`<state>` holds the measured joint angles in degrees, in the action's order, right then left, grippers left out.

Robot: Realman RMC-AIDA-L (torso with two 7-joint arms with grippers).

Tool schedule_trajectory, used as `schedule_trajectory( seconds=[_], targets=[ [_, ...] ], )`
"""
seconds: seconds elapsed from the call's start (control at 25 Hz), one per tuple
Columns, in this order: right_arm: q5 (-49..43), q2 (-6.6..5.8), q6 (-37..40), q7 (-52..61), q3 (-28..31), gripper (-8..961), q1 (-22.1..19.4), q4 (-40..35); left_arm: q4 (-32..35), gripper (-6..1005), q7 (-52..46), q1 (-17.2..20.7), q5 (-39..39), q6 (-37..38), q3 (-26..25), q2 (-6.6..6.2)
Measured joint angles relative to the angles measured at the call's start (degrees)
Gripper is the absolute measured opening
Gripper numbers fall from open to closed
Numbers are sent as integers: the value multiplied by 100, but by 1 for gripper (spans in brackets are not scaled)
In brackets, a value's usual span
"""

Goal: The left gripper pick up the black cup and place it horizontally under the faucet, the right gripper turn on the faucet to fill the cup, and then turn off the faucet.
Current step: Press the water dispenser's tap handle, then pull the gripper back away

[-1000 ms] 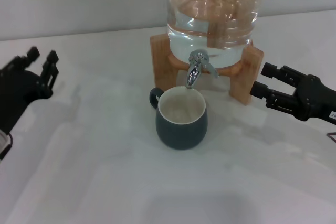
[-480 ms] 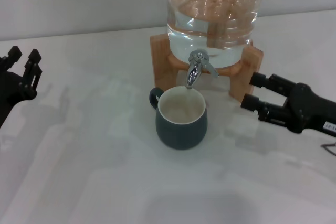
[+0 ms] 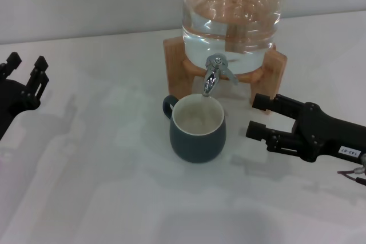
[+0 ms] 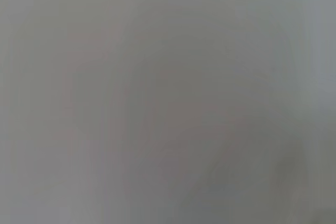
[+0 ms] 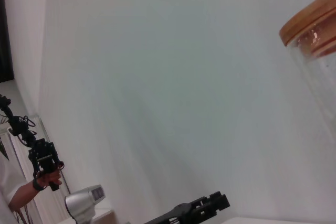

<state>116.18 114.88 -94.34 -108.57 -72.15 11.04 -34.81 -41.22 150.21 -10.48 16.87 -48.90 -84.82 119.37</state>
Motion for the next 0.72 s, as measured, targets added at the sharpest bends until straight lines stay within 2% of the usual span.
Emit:
schedule_trajectory(
  seconds=[0.4,0.64,0.72],
  targets=[
    [24,24,33,-23,-261,842,152,0,-16,603,0,2,2,36,31,8],
    [55,27,189,-43,-292,842,269,0,1,825,0,9,14,-3,50,8],
    [66,30,293,-46,-294,842,317,0,0,847,0,13,14,-8,53,12]
  ],
)
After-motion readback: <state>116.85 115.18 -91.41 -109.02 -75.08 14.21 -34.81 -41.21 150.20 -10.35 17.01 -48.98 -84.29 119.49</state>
